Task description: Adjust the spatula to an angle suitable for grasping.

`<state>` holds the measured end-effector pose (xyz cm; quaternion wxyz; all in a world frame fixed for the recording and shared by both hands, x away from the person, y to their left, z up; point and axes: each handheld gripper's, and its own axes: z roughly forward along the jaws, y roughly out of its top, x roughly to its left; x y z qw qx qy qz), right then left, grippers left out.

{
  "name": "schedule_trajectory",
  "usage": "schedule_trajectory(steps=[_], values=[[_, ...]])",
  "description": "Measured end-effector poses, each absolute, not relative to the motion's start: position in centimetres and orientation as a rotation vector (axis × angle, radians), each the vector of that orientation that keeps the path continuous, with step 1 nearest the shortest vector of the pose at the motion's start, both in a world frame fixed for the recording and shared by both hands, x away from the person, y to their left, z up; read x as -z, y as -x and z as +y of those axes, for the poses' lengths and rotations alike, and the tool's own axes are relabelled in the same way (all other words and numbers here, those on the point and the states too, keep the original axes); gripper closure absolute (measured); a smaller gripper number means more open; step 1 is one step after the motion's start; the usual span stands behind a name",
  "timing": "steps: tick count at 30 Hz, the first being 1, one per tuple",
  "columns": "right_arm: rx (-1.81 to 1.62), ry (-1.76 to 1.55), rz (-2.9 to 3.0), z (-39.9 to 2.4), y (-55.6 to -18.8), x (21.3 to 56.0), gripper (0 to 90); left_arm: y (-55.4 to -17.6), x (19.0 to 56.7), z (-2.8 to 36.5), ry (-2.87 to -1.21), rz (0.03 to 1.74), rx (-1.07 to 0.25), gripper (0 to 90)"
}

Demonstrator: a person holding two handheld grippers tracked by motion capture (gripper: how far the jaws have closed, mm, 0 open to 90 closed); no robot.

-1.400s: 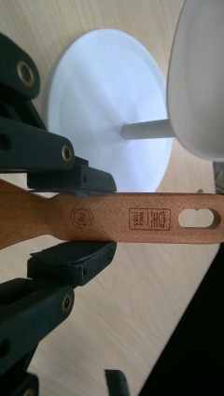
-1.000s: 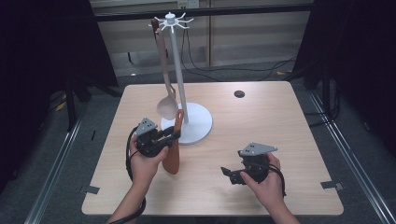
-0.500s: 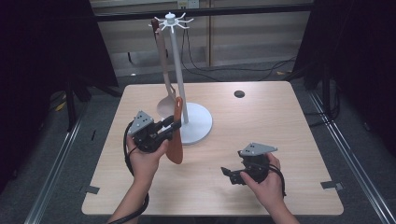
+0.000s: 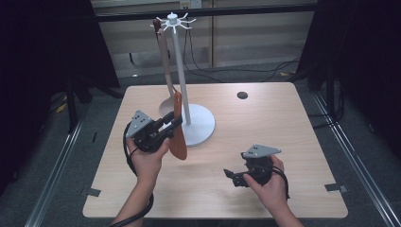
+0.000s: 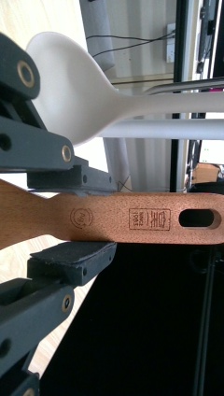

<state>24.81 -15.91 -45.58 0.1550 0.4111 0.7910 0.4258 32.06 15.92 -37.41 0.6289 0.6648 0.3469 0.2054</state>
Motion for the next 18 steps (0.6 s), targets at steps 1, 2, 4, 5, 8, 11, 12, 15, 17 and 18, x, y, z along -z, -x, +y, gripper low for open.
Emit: schedule_trajectory(steps=[1, 2, 4, 5, 8, 11, 12, 15, 17, 18], values=[[-1.221, -1.179, 2.266, -15.9, -24.8, 45.6, 11.7, -32.0, 37.3, 16.0, -1.537, 0.782, -0.476, 65.8], [-1.221, -1.178, 2.265, -15.9, -24.8, 45.5, 11.7, -32.1, 37.2, 15.9, -1.514, 0.788, -0.469, 65.9], [-1.22, -1.179, 2.267, -15.9, -24.8, 45.6, 11.7, -32.1, 36.9, 15.9, -1.508, 0.779, -0.475, 65.9], [-1.219, -1.179, 2.266, -15.9, -24.8, 45.6, 11.6, -32.1, 36.7, 15.9, -1.504, 0.783, -0.482, 65.9], [-1.22, -1.179, 2.267, -15.9, -24.8, 45.6, 11.7, -32.2, 36.2, 15.8, -1.493, 0.775, -0.484, 65.9], [-1.22, -1.177, 2.268, -15.9, -24.8, 45.6, 11.7, -32.3, 35.6, 15.5, -1.491, 0.766, -0.491, 65.9], [-1.221, -1.176, 2.268, -15.9, -24.8, 45.6, 11.7, -32.4, 35.5, 15.4, -1.48, 0.763, -0.488, 65.9], [-1.22, -1.176, 2.269, -15.8, -24.8, 45.6, 11.7, -32.6, 35.0, 15.0, -1.475, 0.758, -0.496, 65.9], [-1.221, -1.177, 2.268, -15.8, -24.8, 45.6, 11.7, -32.7, 34.6, 14.8, -1.475, 0.755, -0.504, 65.9], [-1.222, -1.176, 2.268, -15.8, -24.8, 45.5, 11.7, -32.7, 34.5, 14.7, -1.463, 0.762, -0.505, 65.9]])
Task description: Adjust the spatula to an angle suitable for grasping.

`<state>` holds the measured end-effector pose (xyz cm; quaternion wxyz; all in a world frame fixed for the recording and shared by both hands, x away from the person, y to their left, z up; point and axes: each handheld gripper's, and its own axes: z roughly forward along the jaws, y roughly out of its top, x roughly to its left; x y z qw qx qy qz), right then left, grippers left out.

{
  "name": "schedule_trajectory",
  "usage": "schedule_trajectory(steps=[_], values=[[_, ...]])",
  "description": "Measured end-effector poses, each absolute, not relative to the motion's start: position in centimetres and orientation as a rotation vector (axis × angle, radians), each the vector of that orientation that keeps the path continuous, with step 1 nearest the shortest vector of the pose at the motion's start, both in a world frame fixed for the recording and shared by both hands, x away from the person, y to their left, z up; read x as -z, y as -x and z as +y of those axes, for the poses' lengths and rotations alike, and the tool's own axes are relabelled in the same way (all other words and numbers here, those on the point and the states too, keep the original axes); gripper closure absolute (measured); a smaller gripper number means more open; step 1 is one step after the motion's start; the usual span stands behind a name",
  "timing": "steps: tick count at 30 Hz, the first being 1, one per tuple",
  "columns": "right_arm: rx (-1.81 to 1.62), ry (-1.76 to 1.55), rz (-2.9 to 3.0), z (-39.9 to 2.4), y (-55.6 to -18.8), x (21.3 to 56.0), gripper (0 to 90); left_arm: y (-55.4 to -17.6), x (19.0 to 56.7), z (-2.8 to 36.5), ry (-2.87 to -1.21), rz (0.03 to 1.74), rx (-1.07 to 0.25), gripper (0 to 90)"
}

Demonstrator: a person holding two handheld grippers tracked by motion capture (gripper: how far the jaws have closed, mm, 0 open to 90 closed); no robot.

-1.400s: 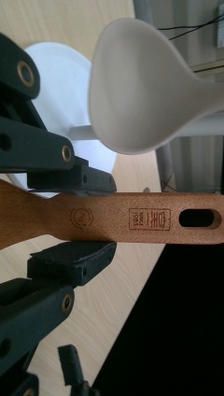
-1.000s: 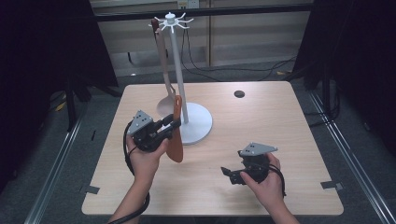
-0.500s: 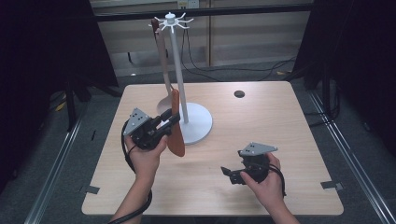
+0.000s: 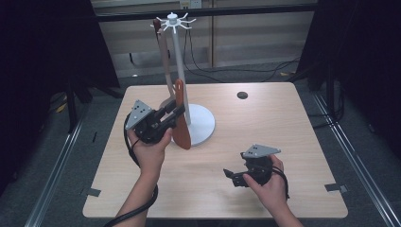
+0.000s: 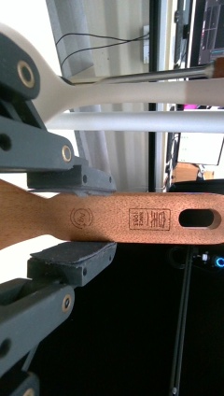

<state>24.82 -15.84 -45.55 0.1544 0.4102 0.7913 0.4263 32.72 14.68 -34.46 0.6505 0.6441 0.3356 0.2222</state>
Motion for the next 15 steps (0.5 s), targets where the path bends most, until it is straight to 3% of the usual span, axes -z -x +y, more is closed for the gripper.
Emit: schedule_trajectory(steps=[15], values=[[-1.227, -1.175, 2.266, -16.0, -24.8, 45.5, 11.7, -33.8, 31.9, 14.0, -1.438, 0.805, -0.593, 65.9]])
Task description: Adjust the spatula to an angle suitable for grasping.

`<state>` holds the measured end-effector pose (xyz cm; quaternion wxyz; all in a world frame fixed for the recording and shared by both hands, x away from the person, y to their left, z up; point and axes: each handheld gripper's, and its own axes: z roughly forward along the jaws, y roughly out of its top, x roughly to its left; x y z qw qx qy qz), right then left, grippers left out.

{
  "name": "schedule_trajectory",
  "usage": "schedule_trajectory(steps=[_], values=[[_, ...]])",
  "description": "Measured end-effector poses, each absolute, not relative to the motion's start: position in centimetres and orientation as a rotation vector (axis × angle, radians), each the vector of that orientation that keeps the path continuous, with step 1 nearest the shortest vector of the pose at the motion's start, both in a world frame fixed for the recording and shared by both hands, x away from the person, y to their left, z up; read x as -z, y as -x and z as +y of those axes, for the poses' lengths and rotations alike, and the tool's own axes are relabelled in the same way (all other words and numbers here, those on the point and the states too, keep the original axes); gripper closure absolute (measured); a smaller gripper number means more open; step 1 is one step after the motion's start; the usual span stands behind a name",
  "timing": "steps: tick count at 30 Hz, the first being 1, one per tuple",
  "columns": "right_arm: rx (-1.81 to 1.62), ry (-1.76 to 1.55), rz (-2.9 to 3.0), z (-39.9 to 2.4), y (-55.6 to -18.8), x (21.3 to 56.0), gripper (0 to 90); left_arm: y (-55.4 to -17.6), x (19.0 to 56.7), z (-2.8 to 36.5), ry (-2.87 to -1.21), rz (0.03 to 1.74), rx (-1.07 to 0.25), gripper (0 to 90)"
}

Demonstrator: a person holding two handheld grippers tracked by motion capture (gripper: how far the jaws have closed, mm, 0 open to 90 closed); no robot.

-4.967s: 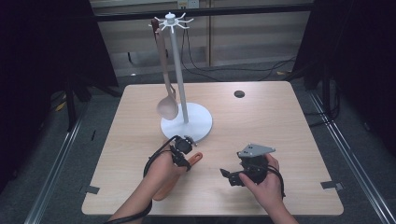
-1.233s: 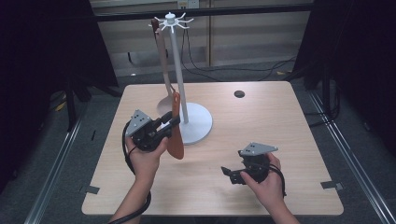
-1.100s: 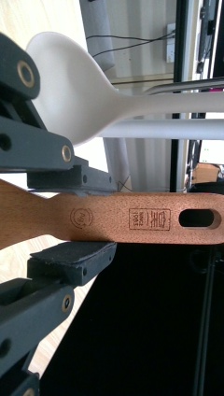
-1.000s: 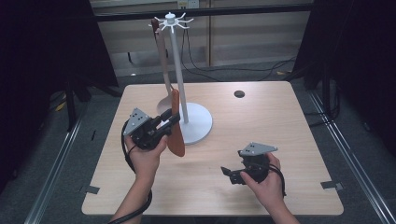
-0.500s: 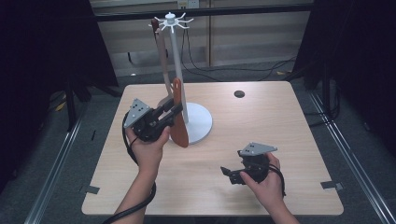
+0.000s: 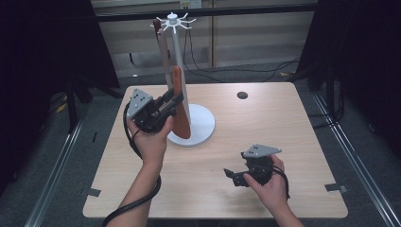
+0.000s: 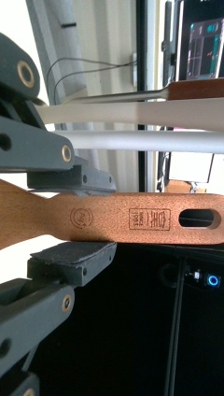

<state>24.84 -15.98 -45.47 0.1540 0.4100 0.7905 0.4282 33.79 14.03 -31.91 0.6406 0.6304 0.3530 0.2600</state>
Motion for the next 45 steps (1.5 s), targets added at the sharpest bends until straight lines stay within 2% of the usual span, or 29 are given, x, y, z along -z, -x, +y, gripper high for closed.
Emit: schedule_trajectory(steps=[13, 45], values=[[-1.229, -1.171, 2.268, -15.9, -24.8, 45.5, 11.7, -34.5, 29.6, 13.6, -1.414, 0.818, -0.668, 65.9], [-1.235, -1.161, 2.277, -15.8, -24.8, 45.5, 11.7, -35.8, 25.7, 12.6, -1.386, 0.818, -0.744, 65.9]])
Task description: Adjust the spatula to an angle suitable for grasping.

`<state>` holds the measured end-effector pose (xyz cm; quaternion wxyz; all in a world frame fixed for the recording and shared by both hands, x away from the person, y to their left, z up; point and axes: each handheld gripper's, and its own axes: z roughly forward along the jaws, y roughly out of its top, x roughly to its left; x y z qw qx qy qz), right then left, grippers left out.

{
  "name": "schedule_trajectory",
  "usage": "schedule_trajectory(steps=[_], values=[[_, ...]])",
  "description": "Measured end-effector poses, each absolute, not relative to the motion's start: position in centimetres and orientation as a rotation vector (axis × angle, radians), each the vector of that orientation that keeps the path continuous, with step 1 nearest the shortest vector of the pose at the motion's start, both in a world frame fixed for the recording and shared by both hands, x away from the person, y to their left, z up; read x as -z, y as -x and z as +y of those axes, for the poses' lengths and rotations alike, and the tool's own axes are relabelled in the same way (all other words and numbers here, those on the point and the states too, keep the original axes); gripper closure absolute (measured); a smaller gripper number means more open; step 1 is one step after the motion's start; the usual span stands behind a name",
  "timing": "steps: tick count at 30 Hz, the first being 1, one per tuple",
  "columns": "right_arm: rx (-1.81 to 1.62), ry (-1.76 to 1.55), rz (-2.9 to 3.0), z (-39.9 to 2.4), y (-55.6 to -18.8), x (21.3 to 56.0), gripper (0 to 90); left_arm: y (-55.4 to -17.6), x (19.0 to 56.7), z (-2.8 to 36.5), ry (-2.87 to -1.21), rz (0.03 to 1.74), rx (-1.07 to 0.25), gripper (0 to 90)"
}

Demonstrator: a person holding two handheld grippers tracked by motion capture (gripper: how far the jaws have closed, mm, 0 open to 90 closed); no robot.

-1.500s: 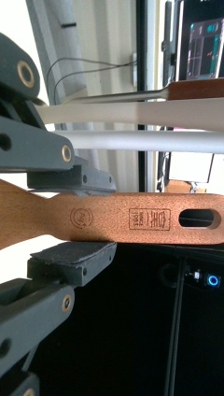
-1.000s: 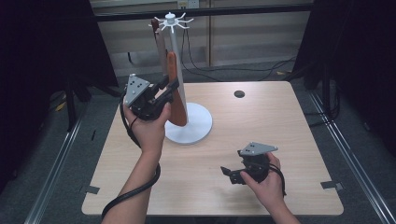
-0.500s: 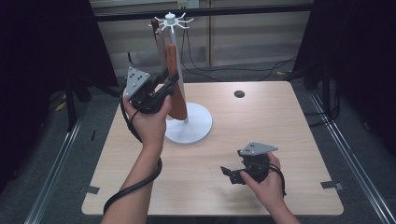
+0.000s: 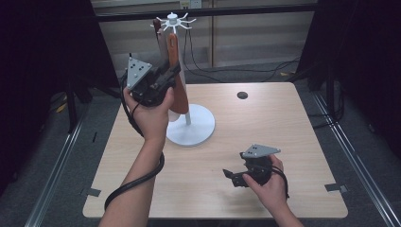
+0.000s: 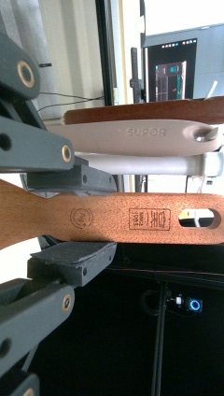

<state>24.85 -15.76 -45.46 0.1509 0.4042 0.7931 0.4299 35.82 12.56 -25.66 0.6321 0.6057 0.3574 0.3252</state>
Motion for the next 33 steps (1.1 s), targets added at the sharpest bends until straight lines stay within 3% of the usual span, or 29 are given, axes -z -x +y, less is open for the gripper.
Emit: schedule_trajectory(steps=[33], values=[[-1.248, -1.173, 2.273, -16.0, -24.9, 45.4, 11.7, -38.2, 25.3, 11.3, -1.405, 0.862, -0.789, 65.8]])
